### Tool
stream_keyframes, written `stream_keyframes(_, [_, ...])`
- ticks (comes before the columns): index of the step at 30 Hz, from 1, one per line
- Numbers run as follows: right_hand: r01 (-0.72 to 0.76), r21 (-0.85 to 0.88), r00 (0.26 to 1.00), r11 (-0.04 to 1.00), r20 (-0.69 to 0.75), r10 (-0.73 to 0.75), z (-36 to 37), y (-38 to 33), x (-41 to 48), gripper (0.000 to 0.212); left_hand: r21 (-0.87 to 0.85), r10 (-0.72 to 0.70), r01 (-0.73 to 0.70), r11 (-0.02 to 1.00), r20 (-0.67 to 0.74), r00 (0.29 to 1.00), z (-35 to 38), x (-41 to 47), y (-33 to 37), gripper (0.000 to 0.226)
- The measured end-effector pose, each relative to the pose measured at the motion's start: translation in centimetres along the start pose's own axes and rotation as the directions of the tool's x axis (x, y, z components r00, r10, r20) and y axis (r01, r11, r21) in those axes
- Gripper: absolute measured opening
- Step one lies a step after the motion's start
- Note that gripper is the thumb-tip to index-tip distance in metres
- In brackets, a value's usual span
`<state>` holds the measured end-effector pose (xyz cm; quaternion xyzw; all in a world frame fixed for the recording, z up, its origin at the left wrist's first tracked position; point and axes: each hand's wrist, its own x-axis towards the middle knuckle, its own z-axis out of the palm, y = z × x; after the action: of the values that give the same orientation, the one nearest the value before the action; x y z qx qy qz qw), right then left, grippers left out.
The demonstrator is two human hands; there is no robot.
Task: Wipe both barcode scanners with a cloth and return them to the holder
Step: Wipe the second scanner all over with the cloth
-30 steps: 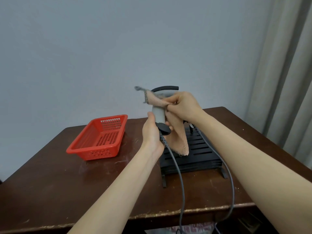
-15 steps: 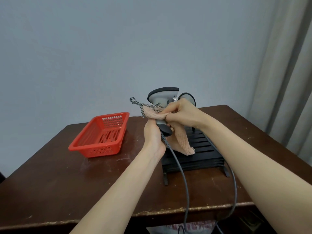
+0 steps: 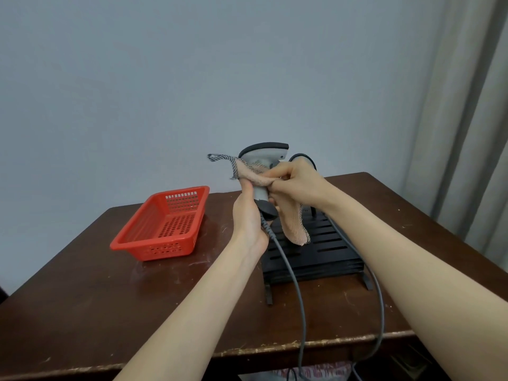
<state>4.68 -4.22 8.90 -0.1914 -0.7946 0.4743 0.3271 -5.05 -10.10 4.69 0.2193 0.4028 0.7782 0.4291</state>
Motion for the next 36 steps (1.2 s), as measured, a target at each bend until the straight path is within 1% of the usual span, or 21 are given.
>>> stream_keyframes(2, [-0.035,-0.026,0.999,0.999,0.040,0.036,-0.2,-0.3,-0.2,0.031,0.003,0.001,-0.001,1.000,0.033,0.999,-0.3,-0.1,0.3,0.065])
stream_keyframes(4, [-0.109,-0.005,0.993,0.994,0.042,0.109,-0.4,-0.3,-0.3,0.019,0.016,-0.017,0.016,1.000,0.021,1.000,-0.5,0.0,0.6,0.065])
stream_keyframes(5, [-0.128,0.007,0.992,0.992,-0.011,0.129,-0.5,-0.2,-0.2,0.012,-0.005,-0.035,0.035,0.999,0.018,0.999,-0.6,0.0,0.8,0.059])
stream_keyframes(7, [-0.121,0.030,0.963,0.992,-0.237,0.124,-0.9,0.8,0.2,0.012,-0.102,-0.081,0.083,0.991,0.022,0.996,-0.8,0.1,1.2,0.042])
stream_keyframes(9, [-0.086,0.026,0.883,0.996,-0.462,0.088,-1.2,1.6,0.7,0.019,-0.141,-0.104,0.102,0.985,-0.007,0.995,-1.0,0.1,1.2,0.033])
stream_keyframes(10, [-0.071,-0.002,0.854,0.997,-0.516,0.060,-1.2,1.7,0.8,0.022,-0.124,-0.106,0.102,0.987,-0.028,0.994,-1.1,0.1,1.0,0.032])
stream_keyframes(11, [-0.054,-0.034,0.844,0.998,-0.536,0.028,-1.3,1.8,0.9,0.026,-0.101,-0.107,0.102,0.990,-0.040,0.993,-1.1,0.1,1.0,0.031])
stream_keyframes(13, [-0.021,-0.053,0.847,0.998,-0.532,-0.010,-1.0,1.6,1.2,0.032,-0.078,-0.111,0.107,0.991,-0.046,0.993,-1.0,0.1,0.9,0.032])
stream_keyframes(15, [-0.004,-0.035,0.845,0.999,-0.534,-0.015,-0.5,1.4,1.6,0.035,-0.107,-0.131,0.126,0.986,-0.042,0.990,-0.7,-0.1,0.9,0.031])
stream_keyframes(17, [-0.017,-0.025,0.862,1.000,-0.507,0.002,-0.2,1.3,2.1,0.035,-0.138,-0.152,0.144,0.980,-0.052,0.987,-0.5,-0.4,0.9,0.030])
stream_keyframes(20, [0.019,0.013,0.925,1.000,-0.379,-0.013,0.1,1.2,1.7,0.034,-0.154,-0.148,0.141,0.978,-0.033,0.988,-0.5,-0.5,0.9,0.031])
stream_keyframes(23, [0.087,-0.024,0.970,0.996,-0.226,-0.090,0.5,1.1,0.5,0.038,-0.210,-0.105,0.098,0.973,-0.020,0.994,-0.6,0.2,1.3,0.026])
stream_keyframes(24, [0.092,-0.023,0.981,0.995,-0.172,-0.095,0.6,1.1,0.2,0.038,-0.226,-0.090,0.085,0.971,-0.013,0.996,-0.7,0.6,1.4,0.026])
stream_keyframes(27, [0.041,-0.042,0.998,0.998,-0.039,-0.043,0.5,0.5,-0.2,0.025,-0.282,-0.097,0.099,0.954,0.021,0.995,-0.6,0.8,1.5,0.018])
stream_keyframes(28, [0.016,-0.053,1.000,0.998,-0.018,-0.017,0.4,0.3,-0.1,0.020,-0.279,-0.108,0.111,0.954,0.025,0.994,-0.6,0.8,1.5,0.016])
stream_keyframes(29, [-0.009,-0.048,0.999,0.999,-0.033,0.008,0.3,0.2,0.0,0.017,-0.253,-0.117,0.118,0.960,0.022,0.993,-0.6,0.7,1.5,0.013])
stream_keyframes(30, [-0.027,-0.028,0.995,0.999,-0.093,0.024,0.1,0.2,0.3,0.016,-0.214,-0.122,0.119,0.970,-0.003,0.992,-0.8,0.9,1.4,0.018])
stream_keyframes(31, [-0.033,-0.001,0.980,0.999,-0.197,0.032,0.0,0.4,0.7,0.017,-0.175,-0.129,0.120,0.977,-0.036,0.991,-0.9,0.9,1.2,0.027])
stream_keyframes(33, [-0.042,0.007,0.906,0.999,-0.422,0.041,-0.4,0.9,1.6,0.017,-0.137,-0.156,0.148,0.979,-0.051,0.986,-1.0,0.9,1.0,0.041])
stream_keyframes(34, [-0.058,-0.002,0.881,0.998,-0.470,0.050,-0.4,1.0,1.9,0.015,-0.122,-0.172,0.167,0.978,-0.034,0.984,-1.0,0.8,0.9,0.044])
stream_keyframes(36, [-0.070,-0.025,0.893,0.997,-0.447,0.051,-0.2,0.9,2.1,0.013,-0.090,-0.190,0.189,0.978,-0.006,0.982,-0.6,0.6,0.9,0.042])
